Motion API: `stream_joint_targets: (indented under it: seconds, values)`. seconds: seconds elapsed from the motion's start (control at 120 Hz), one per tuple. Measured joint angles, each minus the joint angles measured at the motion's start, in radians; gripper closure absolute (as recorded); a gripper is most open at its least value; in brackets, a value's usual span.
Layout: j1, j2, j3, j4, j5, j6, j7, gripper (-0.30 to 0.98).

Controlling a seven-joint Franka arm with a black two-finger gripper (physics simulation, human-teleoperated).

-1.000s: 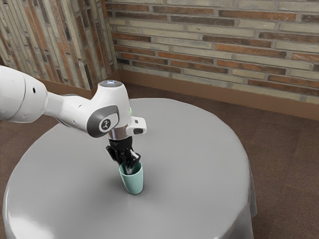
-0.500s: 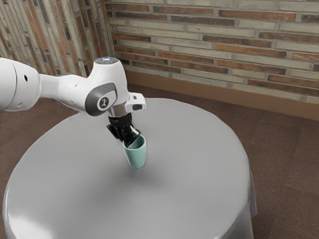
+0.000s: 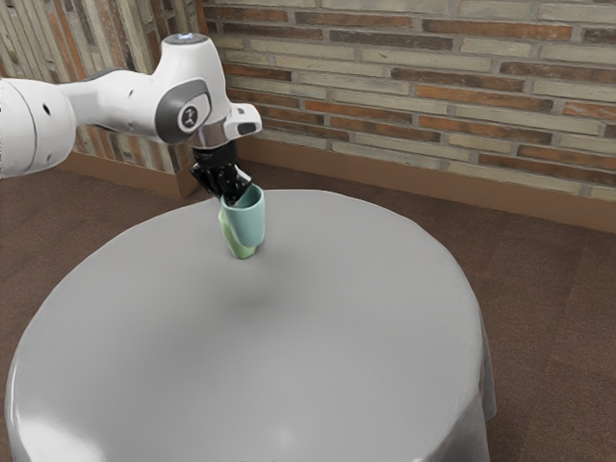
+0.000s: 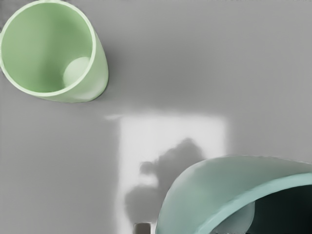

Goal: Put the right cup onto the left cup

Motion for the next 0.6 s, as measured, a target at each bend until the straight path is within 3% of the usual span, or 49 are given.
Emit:
stream_joint_targets:
  seconds: [0.6]
  values:
    - [0.069, 0.346, -0.034, 0.567, 0.028, -0.276, 0.113, 0.78]
